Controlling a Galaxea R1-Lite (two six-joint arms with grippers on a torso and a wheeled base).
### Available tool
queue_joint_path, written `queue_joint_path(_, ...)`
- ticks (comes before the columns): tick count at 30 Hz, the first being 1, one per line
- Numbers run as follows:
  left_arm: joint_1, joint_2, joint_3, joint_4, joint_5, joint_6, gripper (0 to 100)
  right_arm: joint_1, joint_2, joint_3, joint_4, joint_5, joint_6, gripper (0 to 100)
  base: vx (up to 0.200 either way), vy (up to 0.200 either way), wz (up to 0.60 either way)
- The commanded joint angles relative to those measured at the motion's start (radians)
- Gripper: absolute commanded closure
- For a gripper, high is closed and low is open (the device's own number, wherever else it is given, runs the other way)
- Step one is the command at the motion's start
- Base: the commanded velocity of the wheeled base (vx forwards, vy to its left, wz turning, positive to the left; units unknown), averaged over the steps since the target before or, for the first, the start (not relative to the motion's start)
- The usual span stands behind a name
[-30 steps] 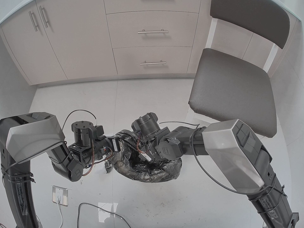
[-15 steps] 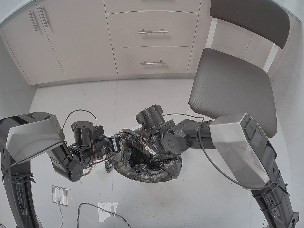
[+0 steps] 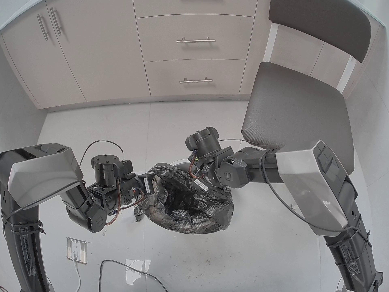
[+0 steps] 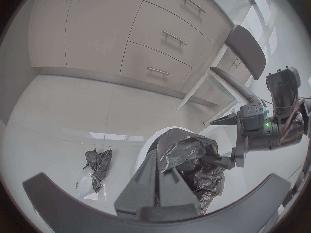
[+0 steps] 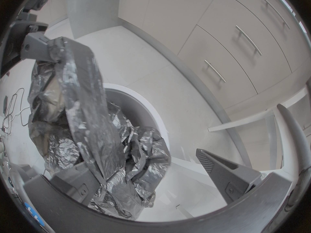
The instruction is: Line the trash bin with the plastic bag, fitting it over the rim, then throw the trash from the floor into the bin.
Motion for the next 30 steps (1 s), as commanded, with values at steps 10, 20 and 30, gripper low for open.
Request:
queue_joint_path(10,0.003,0.007,-0.007,-0.001,0.000,0.004,100,-0.030,-0.011,0.000,-0.024,0.014,-0.025,0,0.000,0.000,0.00)
queue_joint_path(20,0.006,0.023,-0.030,0.000,0.000,0.005,100,-0.079,-0.011,0.000,-0.052,0.037,-0.030,0,0.000,0.000,0.00)
queue_joint_path(30,0.008,0.057,-0.059,0.000,0.001,0.005,100,-0.093,-0.005,0.000,-0.061,0.081,-0.022,0,0.000,0.000,0.00)
